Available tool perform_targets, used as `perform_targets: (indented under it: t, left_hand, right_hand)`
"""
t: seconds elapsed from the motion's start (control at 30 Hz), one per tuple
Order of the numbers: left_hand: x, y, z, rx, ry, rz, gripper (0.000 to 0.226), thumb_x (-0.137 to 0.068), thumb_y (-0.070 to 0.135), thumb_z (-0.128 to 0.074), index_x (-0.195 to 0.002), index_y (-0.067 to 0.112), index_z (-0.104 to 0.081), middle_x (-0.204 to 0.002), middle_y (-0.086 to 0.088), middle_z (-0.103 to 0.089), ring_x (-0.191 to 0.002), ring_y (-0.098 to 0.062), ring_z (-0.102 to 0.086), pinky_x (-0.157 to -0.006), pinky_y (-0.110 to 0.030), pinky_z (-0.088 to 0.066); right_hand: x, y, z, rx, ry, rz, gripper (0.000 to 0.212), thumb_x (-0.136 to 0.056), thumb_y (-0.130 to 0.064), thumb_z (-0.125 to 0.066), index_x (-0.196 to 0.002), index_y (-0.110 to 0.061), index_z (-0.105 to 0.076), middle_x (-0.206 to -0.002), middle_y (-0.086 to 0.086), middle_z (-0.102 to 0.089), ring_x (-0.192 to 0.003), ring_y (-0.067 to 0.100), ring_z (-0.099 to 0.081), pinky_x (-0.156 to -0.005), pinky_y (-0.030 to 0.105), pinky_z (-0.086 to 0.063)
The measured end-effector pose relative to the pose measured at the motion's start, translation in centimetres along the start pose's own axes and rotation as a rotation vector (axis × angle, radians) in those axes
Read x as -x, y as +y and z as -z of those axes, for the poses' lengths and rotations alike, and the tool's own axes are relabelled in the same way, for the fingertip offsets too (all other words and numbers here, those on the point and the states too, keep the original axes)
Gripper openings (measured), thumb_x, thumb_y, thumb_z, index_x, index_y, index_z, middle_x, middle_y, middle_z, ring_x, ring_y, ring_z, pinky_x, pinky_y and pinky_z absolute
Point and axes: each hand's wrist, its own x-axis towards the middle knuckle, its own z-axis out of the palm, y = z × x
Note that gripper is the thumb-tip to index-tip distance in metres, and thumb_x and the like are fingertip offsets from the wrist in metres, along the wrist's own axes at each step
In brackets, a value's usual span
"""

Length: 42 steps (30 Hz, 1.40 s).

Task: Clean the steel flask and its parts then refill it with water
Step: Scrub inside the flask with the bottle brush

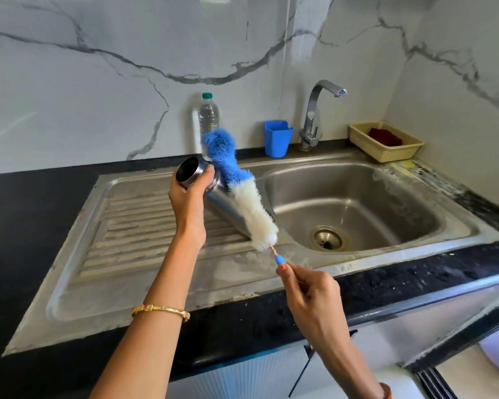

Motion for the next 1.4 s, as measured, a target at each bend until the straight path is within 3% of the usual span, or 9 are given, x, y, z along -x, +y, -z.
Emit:
perform_targets:
  t: [0.2, 0.4, 0.57, 0.73, 0.9, 1.07, 1.17, 1.3, 1.4]
  left_hand:
    - [-0.4, -0.5, 0.6, -0.044, 0.008, -0.045, 0.027, -0.082, 0.015, -0.069, -0.098, 0.023, -0.048, -0.090, 0.012, -0.056, -0.076, 0.007, -0.054, -0.067, -0.003, -0.041]
    - [-0.3, -0.7, 0.1, -0.016, 0.018, -0.087, 0.029, -0.085, 0.009, -0.064, -0.108, 0.015, -0.047, -0.093, 0.009, -0.059, -0.081, 0.002, -0.057, -0.072, -0.008, -0.044]
    - [0.1, -1.1, 0.0, -0.071, 0.111, -0.087, 0.041, -0.078, 0.020, -0.074, -0.104, 0.019, -0.042, -0.092, 0.010, -0.056, -0.078, 0.002, -0.056, -0.070, -0.009, -0.044]
    - [0.2, -0.4, -0.1, -0.104, -0.005, -0.091, 0.038, -0.077, 0.007, -0.073, -0.103, 0.016, -0.047, -0.089, 0.006, -0.057, -0.075, 0.000, -0.057, -0.068, -0.010, -0.044]
    - [-0.2, 1.2, 0.2, -0.152, -0.173, -0.039, 0.040, -0.072, 0.002, -0.073, -0.102, 0.018, -0.052, -0.088, 0.006, -0.059, -0.075, 0.001, -0.057, -0.070, -0.014, -0.045]
    - [-0.4, 1.3, 1.9, -0.126, -0.136, 0.009, 0.045, -0.062, 0.010, -0.074, -0.101, 0.018, -0.053, -0.087, 0.006, -0.057, -0.076, -0.003, -0.055, -0.065, -0.016, -0.043]
    - [0.0, 1.2, 2.3, -0.155, -0.119, -0.042, 0.042, -0.069, 0.002, -0.074, -0.101, 0.019, -0.053, -0.085, 0.008, -0.057, -0.074, -0.002, -0.054, -0.066, -0.017, -0.042]
    - [0.5, 1.3, 2.3, -0.099, -0.059, 0.000, 0.037, -0.058, 0.016, -0.068, -0.090, 0.025, -0.052, -0.082, 0.005, -0.058, -0.075, -0.009, -0.053, -0.069, -0.023, -0.042]
    - [1.2, 1.0, 2.4, -0.051, 0.017, -0.009, 0.036, -0.071, 0.015, -0.076, -0.092, 0.026, -0.049, -0.084, 0.009, -0.056, -0.073, -0.001, -0.055, -0.066, -0.013, -0.043]
  right_hand:
    - [-2.0, 2.6, 0.3, 0.040, 0.027, -0.198, 0.044, -0.093, -0.026, -0.055, -0.068, 0.010, -0.058, -0.044, -0.004, -0.029, -0.043, 0.009, -0.023, -0.044, 0.024, -0.021]
    - [-1.9, -1.0, 0.0, -0.110, -0.050, 0.035, 0.033, -0.091, -0.024, -0.056, -0.070, -0.001, -0.065, -0.040, -0.007, -0.025, -0.041, 0.008, -0.019, -0.041, 0.018, -0.016]
    - [-3.1, 2.4, 0.2, -0.079, -0.008, -0.192, 0.026, -0.092, -0.023, -0.055, -0.083, -0.005, -0.071, -0.032, -0.009, -0.034, -0.031, 0.005, -0.028, -0.037, 0.014, -0.022]
    - [-3.1, 1.9, 0.8, -0.078, -0.017, -0.178, 0.037, -0.092, -0.024, -0.054, -0.076, 0.007, -0.067, -0.039, -0.008, -0.031, -0.036, 0.005, -0.022, -0.039, 0.017, -0.019]
    - [-2.0, -0.7, 0.8, -0.172, -0.055, -0.024, 0.025, -0.092, -0.022, -0.055, -0.072, -0.016, -0.069, -0.041, -0.007, -0.025, -0.039, 0.006, -0.018, -0.039, 0.017, -0.016]
    - [-1.6, 2.3, 0.3, -0.059, -0.012, -0.221, 0.043, -0.093, -0.023, -0.055, -0.068, 0.013, -0.058, -0.043, -0.006, -0.028, -0.040, 0.008, -0.020, -0.042, 0.018, -0.018]
    - [-0.8, 0.4, 0.0, -0.099, -0.023, -0.140, 0.040, -0.092, -0.021, -0.056, -0.059, 0.001, -0.058, -0.035, -0.008, -0.028, -0.035, 0.008, -0.021, -0.038, 0.015, -0.016]
    - [0.3, -2.1, -0.9, -0.187, -0.074, 0.008, 0.024, -0.092, -0.023, -0.054, -0.077, -0.013, -0.069, -0.037, -0.008, -0.031, -0.038, 0.007, -0.022, -0.039, 0.018, -0.018]
    - [0.1, 0.6, -1.2, -0.052, -0.022, -0.089, 0.028, -0.091, -0.026, -0.056, -0.069, -0.014, -0.067, -0.042, -0.007, -0.031, -0.042, 0.007, -0.024, -0.043, 0.024, -0.021]
